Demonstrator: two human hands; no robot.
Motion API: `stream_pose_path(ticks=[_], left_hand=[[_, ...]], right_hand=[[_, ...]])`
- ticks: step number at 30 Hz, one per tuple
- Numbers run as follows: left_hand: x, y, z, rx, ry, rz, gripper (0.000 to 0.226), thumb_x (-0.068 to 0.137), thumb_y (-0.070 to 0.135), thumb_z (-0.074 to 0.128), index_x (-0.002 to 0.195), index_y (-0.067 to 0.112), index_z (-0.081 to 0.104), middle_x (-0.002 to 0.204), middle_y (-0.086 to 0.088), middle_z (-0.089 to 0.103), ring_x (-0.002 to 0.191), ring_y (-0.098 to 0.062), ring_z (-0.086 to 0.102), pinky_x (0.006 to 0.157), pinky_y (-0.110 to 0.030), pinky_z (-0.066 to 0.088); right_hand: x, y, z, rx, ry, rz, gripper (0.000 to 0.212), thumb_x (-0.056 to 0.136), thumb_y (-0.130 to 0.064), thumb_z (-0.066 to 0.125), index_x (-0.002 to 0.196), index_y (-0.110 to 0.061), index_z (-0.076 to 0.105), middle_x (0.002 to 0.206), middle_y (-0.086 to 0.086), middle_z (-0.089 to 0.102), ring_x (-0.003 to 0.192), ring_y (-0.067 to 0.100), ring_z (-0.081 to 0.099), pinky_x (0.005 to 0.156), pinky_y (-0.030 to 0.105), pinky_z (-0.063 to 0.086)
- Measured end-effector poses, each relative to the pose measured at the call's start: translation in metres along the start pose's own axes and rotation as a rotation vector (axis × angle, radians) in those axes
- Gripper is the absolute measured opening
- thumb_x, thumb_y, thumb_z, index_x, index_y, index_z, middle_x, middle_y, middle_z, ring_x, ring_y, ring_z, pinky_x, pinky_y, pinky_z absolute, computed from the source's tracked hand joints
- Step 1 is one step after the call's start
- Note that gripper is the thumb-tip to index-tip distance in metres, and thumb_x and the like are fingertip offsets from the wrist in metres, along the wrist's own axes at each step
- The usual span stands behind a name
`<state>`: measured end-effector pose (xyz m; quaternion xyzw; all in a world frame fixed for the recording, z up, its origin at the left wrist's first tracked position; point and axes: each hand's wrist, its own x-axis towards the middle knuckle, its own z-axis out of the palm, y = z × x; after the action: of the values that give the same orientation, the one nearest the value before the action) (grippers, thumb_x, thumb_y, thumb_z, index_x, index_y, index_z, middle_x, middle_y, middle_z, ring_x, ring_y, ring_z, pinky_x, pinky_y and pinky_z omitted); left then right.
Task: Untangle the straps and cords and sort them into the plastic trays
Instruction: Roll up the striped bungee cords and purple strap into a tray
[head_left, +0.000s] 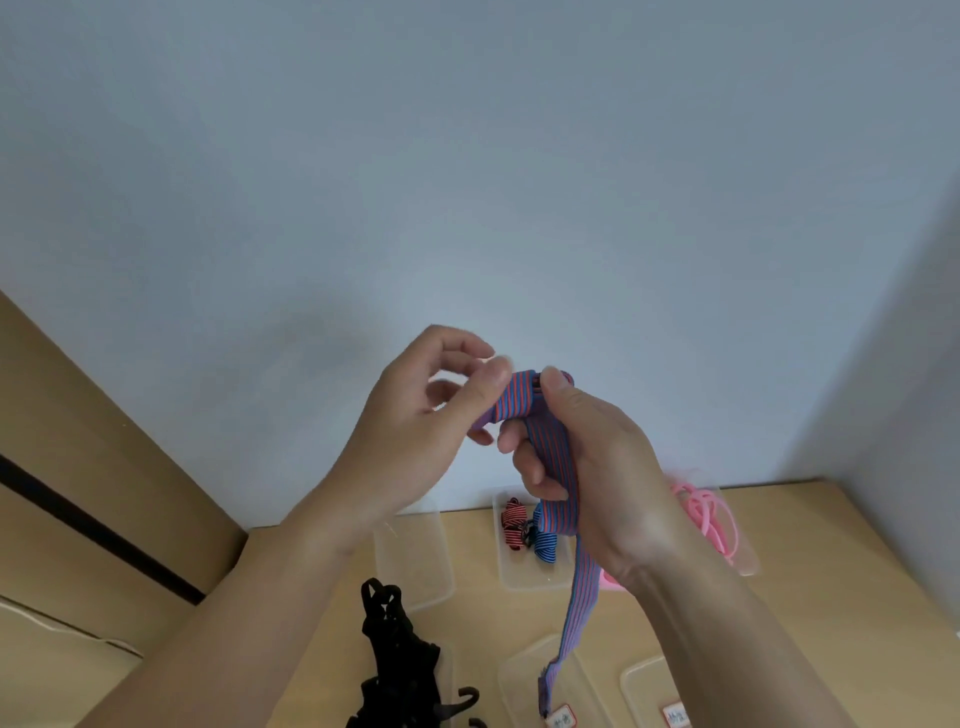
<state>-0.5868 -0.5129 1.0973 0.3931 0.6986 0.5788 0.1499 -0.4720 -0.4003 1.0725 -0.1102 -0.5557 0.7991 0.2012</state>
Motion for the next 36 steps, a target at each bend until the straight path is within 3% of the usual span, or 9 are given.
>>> stream_pose_path(ticks=[3,6,11,14,17,22,26,31,36], left_hand=[[0.003,0.006,-0.004,-0.064,-0.172,-0.190,0.043,0.085,0.043,0.068,0.104,0.005,0.070,0.075,-0.008,0.067,0.071,-0.021,0.062,0.064,-0.030,0.051],[0.000,0.006,-0.005,-0.067,-0.114,-0.155,0.036,0.081,0.035,0.081,0.104,0.008,0.076,0.082,-0.011,0.073,0.072,-0.020,0.065,0.066,-0.029,0.053],[-0.006,-0.011,0.009,0.243,0.193,0.290,0.031,0.077,0.022,0.085,0.104,0.017,0.073,0.098,0.005,0.072,0.092,-0.016,0.070,0.082,-0.038,0.058],[-0.008,-0.018,0.011,0.467,0.312,0.634,0.028,0.078,0.006,0.087,0.102,0.002,0.073,0.102,-0.006,0.068,0.093,-0.019,0.067,0.081,-0.028,0.054],[-0.011,-0.021,0.008,0.559,0.370,0.738,0.025,0.078,0.000,0.087,0.097,-0.005,0.072,0.102,-0.013,0.067,0.092,-0.024,0.066,0.078,-0.031,0.054],[-0.015,-0.015,-0.002,0.245,0.161,0.553,0.031,0.078,0.010,0.085,0.101,-0.001,0.068,0.105,-0.010,0.065,0.097,-0.026,0.067,0.080,-0.037,0.054],[-0.021,0.008,-0.008,-0.093,0.049,0.184,0.023,0.082,0.007,0.079,0.102,0.009,0.067,0.095,-0.005,0.070,0.083,-0.022,0.067,0.074,-0.029,0.054],[-0.019,0.032,-0.017,-0.070,-0.180,-0.232,0.037,0.093,0.046,0.062,0.098,0.010,0.063,0.081,-0.006,0.063,0.056,-0.021,0.057,0.053,-0.032,0.050],[-0.019,0.029,-0.012,0.069,-0.084,-0.195,0.030,0.100,0.041,0.060,0.095,0.012,0.060,0.072,0.004,0.059,0.050,-0.015,0.040,0.052,-0.027,0.035]], right_hand=[[-0.004,0.002,-0.002,-0.086,-0.017,-0.067,0.039,0.103,-0.038,0.046,0.091,-0.010,0.071,0.075,0.008,0.063,0.055,0.017,0.040,0.053,0.033,0.020],[-0.008,0.004,-0.002,-0.055,-0.023,-0.060,0.037,0.100,-0.038,0.046,0.094,-0.009,0.068,0.075,0.010,0.060,0.051,0.018,0.043,0.049,0.028,0.026],[-0.012,0.000,0.007,0.041,0.084,0.084,0.054,0.106,-0.041,0.039,0.069,-0.006,0.058,0.055,0.009,0.048,0.040,0.017,0.034,0.040,0.024,0.027],[-0.013,-0.005,0.012,0.069,0.136,0.143,0.059,0.104,-0.046,0.042,0.057,-0.018,0.063,0.052,0.004,0.041,0.039,0.017,0.032,0.040,0.025,0.024],[-0.015,-0.009,0.014,0.068,0.157,0.120,0.054,0.103,-0.043,0.047,0.055,-0.020,0.059,0.049,0.001,0.033,0.039,0.017,0.028,0.039,0.024,0.023],[-0.018,-0.008,0.017,0.004,0.138,0.035,0.045,0.103,-0.040,0.048,0.069,-0.011,0.048,0.054,0.004,0.034,0.042,0.017,0.025,0.047,0.033,0.015],[-0.020,-0.010,0.022,-0.086,0.127,-0.072,0.051,0.104,-0.036,0.046,0.057,-0.015,0.044,0.051,0.003,0.034,0.043,0.017,0.025,0.045,0.028,0.017],[-0.016,-0.009,0.025,-0.245,0.163,-0.175,0.048,0.105,-0.034,0.043,0.062,-0.012,0.048,0.047,-0.003,0.036,0.040,0.014,0.030,0.041,0.023,0.027],[-0.012,0.000,0.027,-0.207,0.214,-0.079,0.055,0.104,-0.043,0.040,0.068,-0.005,0.056,0.045,-0.001,0.029,0.040,0.015,0.023,0.042,0.023,0.022]])
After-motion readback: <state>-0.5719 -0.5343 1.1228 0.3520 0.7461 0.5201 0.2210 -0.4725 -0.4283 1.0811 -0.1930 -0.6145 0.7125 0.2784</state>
